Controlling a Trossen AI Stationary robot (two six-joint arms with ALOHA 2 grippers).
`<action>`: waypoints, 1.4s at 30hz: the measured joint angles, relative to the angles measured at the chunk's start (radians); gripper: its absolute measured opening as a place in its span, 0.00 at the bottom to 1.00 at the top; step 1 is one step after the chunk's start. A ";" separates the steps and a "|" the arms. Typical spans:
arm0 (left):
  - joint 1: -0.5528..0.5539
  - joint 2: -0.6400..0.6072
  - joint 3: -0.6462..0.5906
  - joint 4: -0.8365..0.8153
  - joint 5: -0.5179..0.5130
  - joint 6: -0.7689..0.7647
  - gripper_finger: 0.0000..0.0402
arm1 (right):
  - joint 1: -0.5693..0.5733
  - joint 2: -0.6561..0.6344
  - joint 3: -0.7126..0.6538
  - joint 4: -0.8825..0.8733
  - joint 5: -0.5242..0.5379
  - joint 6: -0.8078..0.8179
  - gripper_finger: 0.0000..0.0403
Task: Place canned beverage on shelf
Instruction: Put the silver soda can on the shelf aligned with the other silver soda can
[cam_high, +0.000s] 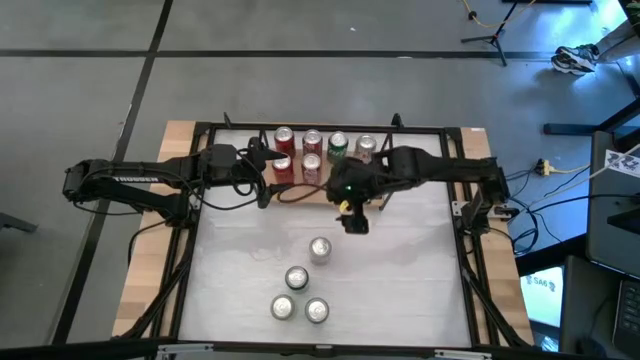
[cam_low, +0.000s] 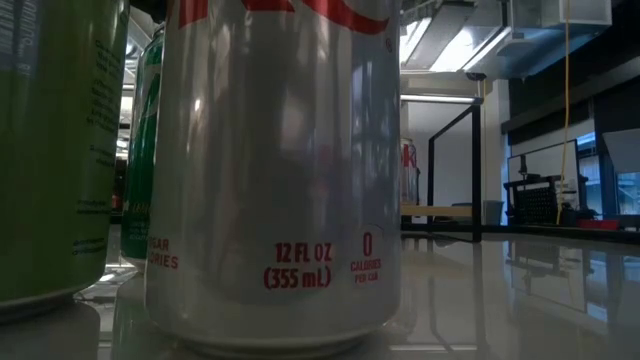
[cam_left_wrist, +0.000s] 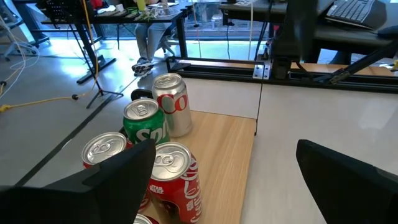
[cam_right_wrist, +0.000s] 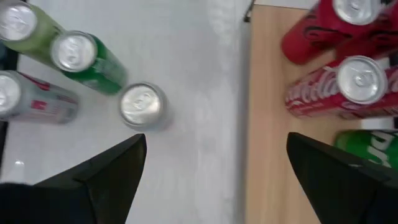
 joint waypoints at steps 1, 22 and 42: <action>0.000 0.000 0.000 0.000 0.000 0.000 0.94 | 0.010 0.000 0.000 0.004 0.000 0.015 0.95; -0.001 0.000 0.000 0.000 0.033 -0.005 0.94 | 0.206 0.000 0.000 0.165 0.000 0.201 0.95; -0.053 0.000 0.000 -0.003 0.106 -0.002 0.94 | 0.450 0.196 0.000 0.442 0.119 0.292 0.95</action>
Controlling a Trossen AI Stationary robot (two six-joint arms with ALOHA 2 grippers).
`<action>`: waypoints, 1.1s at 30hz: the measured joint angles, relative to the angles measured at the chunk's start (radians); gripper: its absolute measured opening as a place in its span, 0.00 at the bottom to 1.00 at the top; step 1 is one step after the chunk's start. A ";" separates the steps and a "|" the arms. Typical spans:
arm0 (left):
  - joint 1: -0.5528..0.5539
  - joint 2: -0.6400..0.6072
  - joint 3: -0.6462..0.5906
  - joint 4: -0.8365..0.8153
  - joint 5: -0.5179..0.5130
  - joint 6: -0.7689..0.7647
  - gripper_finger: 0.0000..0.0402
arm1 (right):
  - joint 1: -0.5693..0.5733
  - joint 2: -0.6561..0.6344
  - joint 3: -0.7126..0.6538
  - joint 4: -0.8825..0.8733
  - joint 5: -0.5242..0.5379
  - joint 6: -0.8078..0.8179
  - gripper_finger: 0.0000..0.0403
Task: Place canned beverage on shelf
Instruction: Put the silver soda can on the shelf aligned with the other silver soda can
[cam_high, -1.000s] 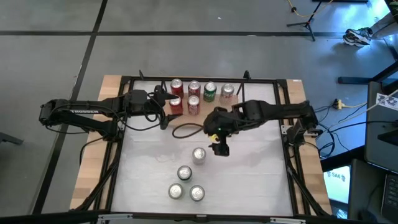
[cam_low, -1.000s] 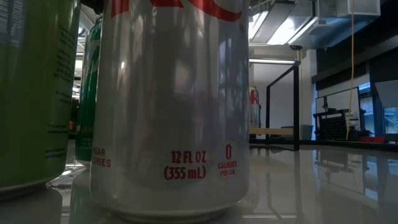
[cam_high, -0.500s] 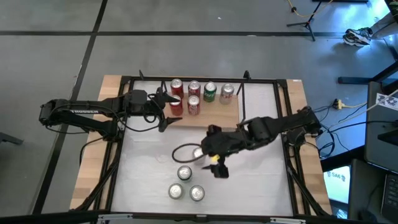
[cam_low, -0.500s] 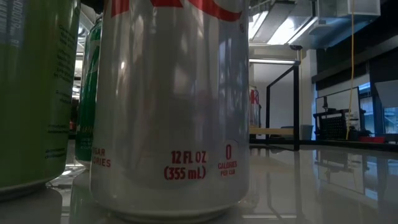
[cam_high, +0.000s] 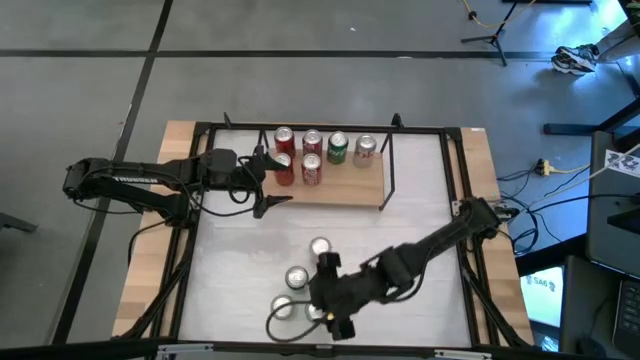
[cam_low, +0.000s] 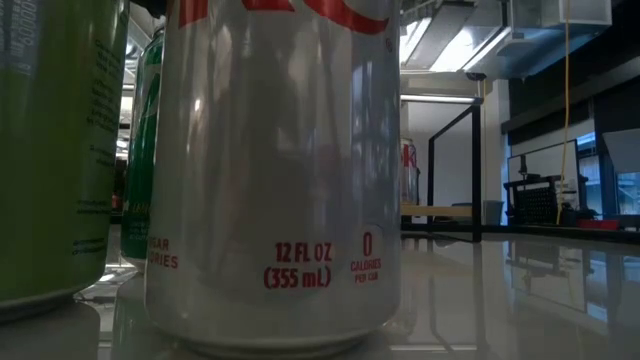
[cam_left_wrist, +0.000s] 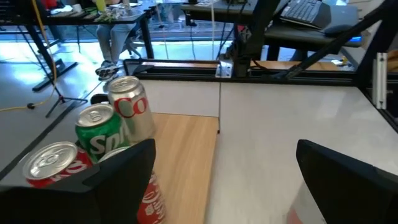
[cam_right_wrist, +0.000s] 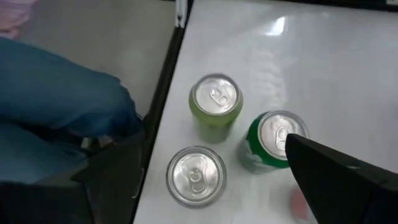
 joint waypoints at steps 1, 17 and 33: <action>-0.006 0.000 0.000 0.000 0.000 0.000 0.94 | 0.008 0.014 0.000 0.002 0.015 0.010 0.95; -0.082 0.000 0.000 -0.006 -0.001 0.005 0.94 | 0.040 0.089 -0.001 -0.001 0.110 0.396 0.95; -0.090 0.000 0.000 -0.022 -0.001 0.005 0.94 | 0.078 0.172 -0.001 -0.012 0.171 0.549 0.95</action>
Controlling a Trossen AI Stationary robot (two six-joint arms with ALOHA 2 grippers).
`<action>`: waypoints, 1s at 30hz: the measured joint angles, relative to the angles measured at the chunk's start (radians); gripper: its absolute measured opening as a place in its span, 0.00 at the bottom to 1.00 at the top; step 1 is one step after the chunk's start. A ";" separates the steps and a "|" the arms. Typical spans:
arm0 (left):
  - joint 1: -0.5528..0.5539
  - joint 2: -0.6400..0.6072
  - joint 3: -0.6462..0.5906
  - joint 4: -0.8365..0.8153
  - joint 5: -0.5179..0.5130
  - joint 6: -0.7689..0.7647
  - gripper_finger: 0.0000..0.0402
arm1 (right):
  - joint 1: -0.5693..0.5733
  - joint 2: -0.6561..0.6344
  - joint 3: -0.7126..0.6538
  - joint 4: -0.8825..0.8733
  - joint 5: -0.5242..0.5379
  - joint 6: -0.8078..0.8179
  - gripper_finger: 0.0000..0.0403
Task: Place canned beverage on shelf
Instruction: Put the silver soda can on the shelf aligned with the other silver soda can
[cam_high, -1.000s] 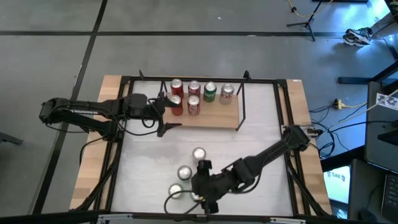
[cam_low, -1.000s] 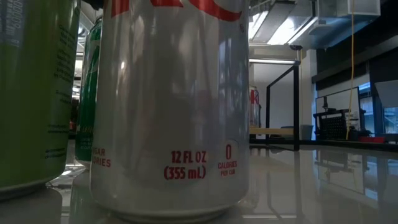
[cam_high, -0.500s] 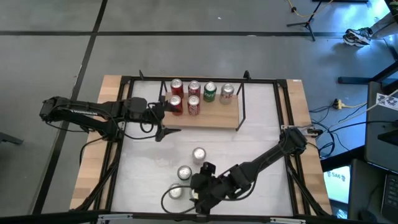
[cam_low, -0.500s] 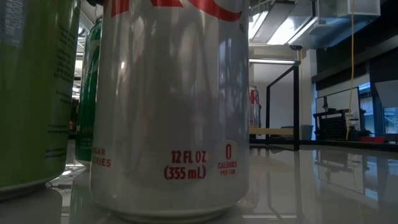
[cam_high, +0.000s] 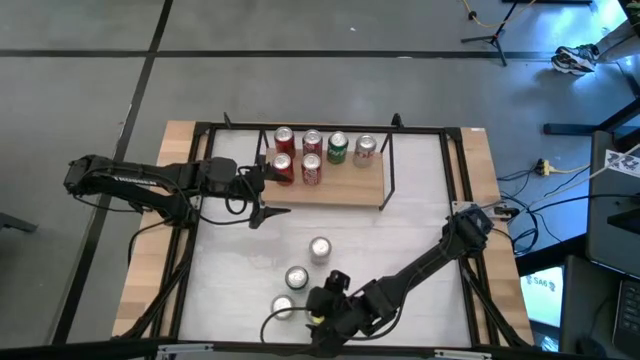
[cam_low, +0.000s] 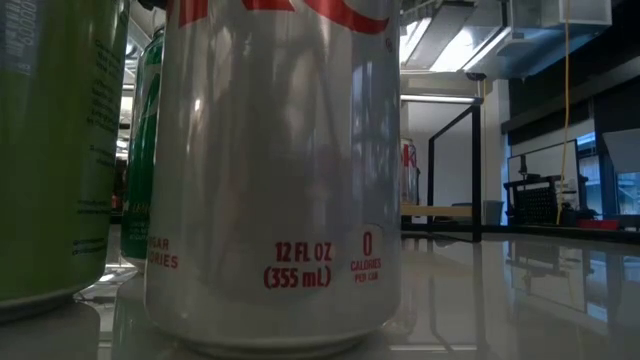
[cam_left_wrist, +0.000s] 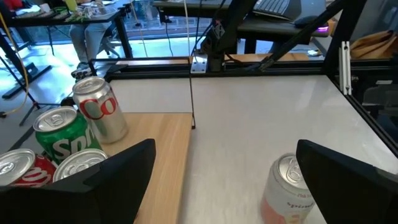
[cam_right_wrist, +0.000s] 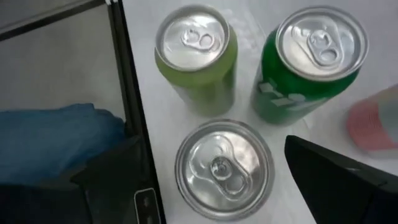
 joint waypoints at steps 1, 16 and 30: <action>0.000 0.000 0.000 -0.001 0.000 0.000 0.94 | 0.000 0.000 0.000 -0.003 0.000 0.000 0.95; 0.000 0.000 0.000 -0.005 0.000 0.000 0.94 | 0.000 0.018 0.001 -0.021 0.011 0.040 0.95; 0.000 0.000 0.000 -0.014 0.000 0.000 0.94 | 0.000 0.077 0.001 -0.038 -0.029 0.055 0.95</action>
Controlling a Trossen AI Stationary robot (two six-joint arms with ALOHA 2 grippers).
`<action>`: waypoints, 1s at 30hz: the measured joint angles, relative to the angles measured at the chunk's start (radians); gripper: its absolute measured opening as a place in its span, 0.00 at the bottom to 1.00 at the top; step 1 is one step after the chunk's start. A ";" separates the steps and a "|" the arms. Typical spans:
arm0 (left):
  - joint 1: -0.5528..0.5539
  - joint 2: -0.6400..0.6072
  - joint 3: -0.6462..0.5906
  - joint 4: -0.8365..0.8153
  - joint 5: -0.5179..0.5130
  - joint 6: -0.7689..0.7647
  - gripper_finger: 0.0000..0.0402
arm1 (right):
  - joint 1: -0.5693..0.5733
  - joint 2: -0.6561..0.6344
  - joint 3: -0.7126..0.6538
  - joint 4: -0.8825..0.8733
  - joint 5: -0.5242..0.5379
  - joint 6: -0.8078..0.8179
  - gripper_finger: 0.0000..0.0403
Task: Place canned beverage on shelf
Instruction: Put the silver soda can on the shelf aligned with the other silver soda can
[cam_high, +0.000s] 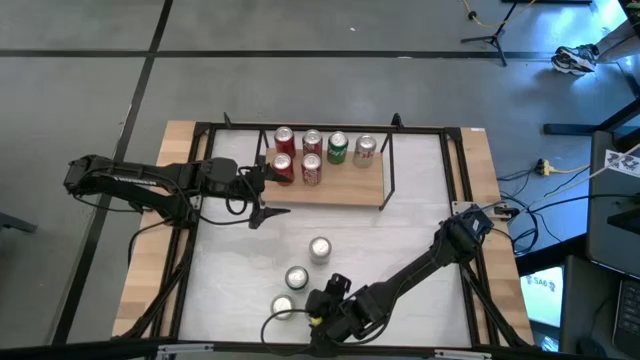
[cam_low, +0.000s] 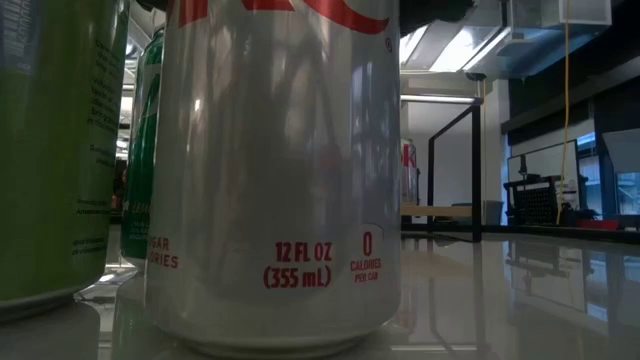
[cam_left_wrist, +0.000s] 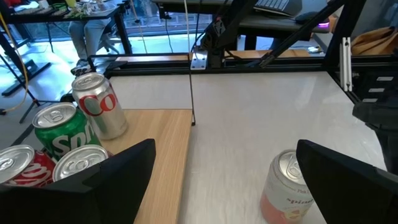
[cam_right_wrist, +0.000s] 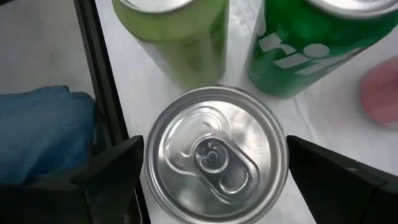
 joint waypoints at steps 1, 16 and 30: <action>0.000 0.000 0.000 0.000 0.000 0.000 0.94 | 0.000 0.001 0.000 -0.001 0.001 0.000 0.95; 0.000 0.000 0.000 -0.016 0.000 0.000 0.94 | -0.001 0.002 0.000 -0.001 0.027 0.000 0.92; 0.000 0.000 0.000 -0.015 0.000 0.000 0.94 | -0.002 0.000 0.000 -0.001 -0.027 -0.062 0.73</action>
